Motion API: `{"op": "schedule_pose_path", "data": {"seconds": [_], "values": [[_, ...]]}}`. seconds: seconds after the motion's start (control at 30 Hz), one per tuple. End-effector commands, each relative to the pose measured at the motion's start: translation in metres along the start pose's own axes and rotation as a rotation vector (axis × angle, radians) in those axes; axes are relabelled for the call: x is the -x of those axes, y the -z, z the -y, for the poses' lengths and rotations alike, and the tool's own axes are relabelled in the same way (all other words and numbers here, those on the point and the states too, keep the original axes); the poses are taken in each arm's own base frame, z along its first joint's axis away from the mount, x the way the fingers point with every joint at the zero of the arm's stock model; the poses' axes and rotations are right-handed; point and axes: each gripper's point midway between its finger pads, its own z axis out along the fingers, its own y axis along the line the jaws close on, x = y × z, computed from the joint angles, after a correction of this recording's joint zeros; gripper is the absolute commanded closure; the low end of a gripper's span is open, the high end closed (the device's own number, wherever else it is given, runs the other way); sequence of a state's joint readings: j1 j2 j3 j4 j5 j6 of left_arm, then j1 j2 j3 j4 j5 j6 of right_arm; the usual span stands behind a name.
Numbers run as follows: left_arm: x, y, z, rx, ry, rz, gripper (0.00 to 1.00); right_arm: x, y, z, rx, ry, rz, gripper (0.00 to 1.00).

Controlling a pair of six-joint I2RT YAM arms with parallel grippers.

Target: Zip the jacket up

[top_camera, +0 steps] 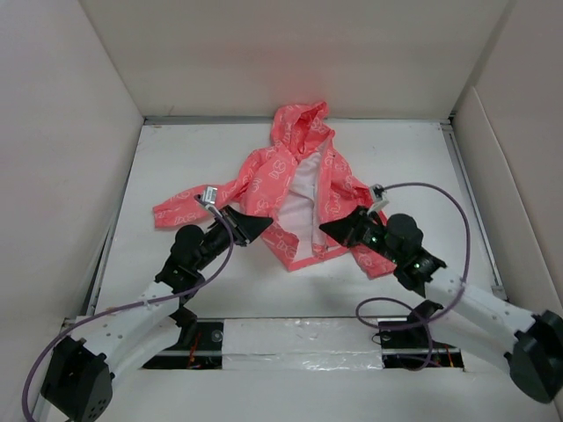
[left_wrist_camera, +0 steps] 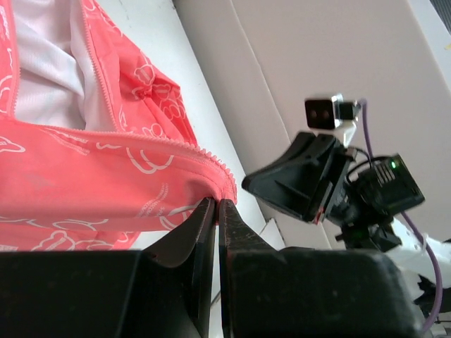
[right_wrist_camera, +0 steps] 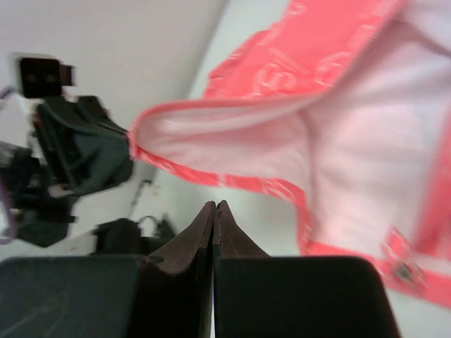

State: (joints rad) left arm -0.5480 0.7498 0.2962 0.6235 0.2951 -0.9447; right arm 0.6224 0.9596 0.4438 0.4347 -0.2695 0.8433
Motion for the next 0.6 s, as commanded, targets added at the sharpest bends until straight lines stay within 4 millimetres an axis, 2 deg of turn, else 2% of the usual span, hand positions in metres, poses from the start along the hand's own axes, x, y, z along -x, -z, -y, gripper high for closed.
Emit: {"op": "schedule_pose_path", "data": {"seconds": [0.0,0.03,0.07,0.17,0.3,0.33,0.37,0.4,0.57], "values": [[0.013,-0.002,0.028,-0.1,-0.027,0.024,1.0,-0.021,0.044,0.085,-0.415,0.058,0.039,1.0],[0.013,-0.002,0.029,-0.11,-0.035,0.025,1.0,-0.02,0.051,0.092,-0.446,0.045,0.069,1.0],[0.01,-0.002,0.028,-0.114,-0.038,0.017,1.0,-0.029,0.06,0.1,-0.453,0.025,0.071,1.0],[0.007,-0.002,0.027,-0.124,-0.051,0.004,1.0,-0.045,0.066,0.114,-0.485,-0.012,0.046,1.0],[0.005,-0.004,0.02,-0.111,-0.075,-0.008,1.0,-0.055,0.052,0.127,-0.511,0.028,-0.015,1.0],[0.004,-0.004,0.019,-0.107,-0.076,-0.012,1.0,-0.048,0.045,0.122,-0.507,0.034,-0.011,0.99],[0.003,-0.004,0.017,-0.101,-0.077,-0.014,1.0,-0.046,0.042,0.121,-0.516,0.038,-0.023,0.96],[0.002,-0.003,0.016,-0.098,-0.081,-0.016,1.0,-0.042,0.037,0.121,-0.516,0.08,-0.03,0.87],[0.001,-0.002,0.009,-0.068,-0.09,-0.014,1.0,-0.027,0.014,0.123,-0.522,0.156,-0.034,0.69]]}}
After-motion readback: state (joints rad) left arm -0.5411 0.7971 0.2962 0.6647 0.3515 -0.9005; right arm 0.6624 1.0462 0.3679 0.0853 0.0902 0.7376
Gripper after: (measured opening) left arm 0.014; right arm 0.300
